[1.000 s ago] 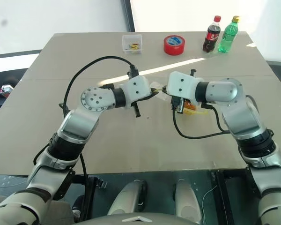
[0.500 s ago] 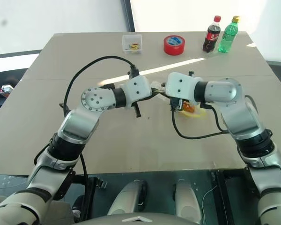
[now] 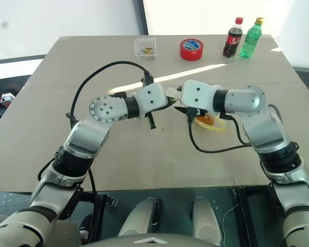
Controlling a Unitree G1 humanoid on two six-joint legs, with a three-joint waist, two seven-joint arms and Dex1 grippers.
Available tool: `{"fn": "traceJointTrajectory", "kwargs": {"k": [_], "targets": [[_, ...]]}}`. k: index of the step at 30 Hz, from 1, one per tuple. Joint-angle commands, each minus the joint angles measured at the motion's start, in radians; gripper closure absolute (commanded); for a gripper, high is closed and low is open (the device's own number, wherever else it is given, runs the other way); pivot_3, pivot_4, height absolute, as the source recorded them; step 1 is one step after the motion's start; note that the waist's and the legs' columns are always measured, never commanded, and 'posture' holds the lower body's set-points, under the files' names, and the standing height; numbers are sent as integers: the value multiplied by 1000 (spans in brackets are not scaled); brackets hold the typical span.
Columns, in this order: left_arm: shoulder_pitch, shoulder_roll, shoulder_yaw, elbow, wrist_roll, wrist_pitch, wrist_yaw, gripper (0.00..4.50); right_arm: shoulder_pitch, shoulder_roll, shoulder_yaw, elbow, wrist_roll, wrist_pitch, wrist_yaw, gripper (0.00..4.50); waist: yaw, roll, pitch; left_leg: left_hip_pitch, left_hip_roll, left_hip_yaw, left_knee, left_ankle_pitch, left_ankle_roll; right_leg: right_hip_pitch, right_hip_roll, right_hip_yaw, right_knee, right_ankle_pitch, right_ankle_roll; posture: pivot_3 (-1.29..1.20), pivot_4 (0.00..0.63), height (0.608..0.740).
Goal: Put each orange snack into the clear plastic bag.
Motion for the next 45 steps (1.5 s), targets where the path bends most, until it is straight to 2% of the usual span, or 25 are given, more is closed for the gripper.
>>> {"fn": "traceJointTrajectory", "kwargs": {"k": [1,7,9,11,12,26,34,45], "targets": [[-14,4,7,-41,4,-14,5,4500,-13,-15,-25,-50,4,-8,0,2814,0,0,0,0,0,0,0,0,0,0,0,0,0,0,0,0,150,740],[-15,0,5,-37,3,-16,6,4500,-14,-18,-24,-47,4,-9,-3,2814,0,0,0,0,0,0,0,0,0,0,0,0,0,0,0,0,150,740],[-15,0,5,-39,3,-14,5,4500,-14,-18,-25,-50,6,-8,-2,3397,0,0,0,0,0,0,0,0,0,0,0,0,0,0,0,0,150,740],[-14,1,4,-41,3,-13,4,4500,-14,-17,-24,-50,5,-8,-3,4248,0,0,0,0,0,0,0,0,0,0,0,0,0,0,0,0,150,740],[-14,0,4,-41,2,-12,5,4500,-13,-17,-23,-48,4,-9,-4,4426,0,0,0,0,0,0,0,0,0,0,0,0,0,0,0,0,150,740],[-9,12,11,-32,6,-22,6,4500,10,-49,-31,-40,-10,-12,4,4426,0,0,0,0,0,0,0,0,0,0,0,0,0,0,0,0,150,740],[-5,32,24,-19,5,-31,5,4500,80,-162,-65,-62,0,7,36,4426,2,0,0,0,0,0,0,0,0,0,0,0,0,0,0,0,150,740],[24,44,26,-18,3,-40,21,4500,145,-285,-99,-109,23,178,54,4426,2,0,0,0,0,0,1,0,0,0,0,0,0,0,0,0,150,740]]}}
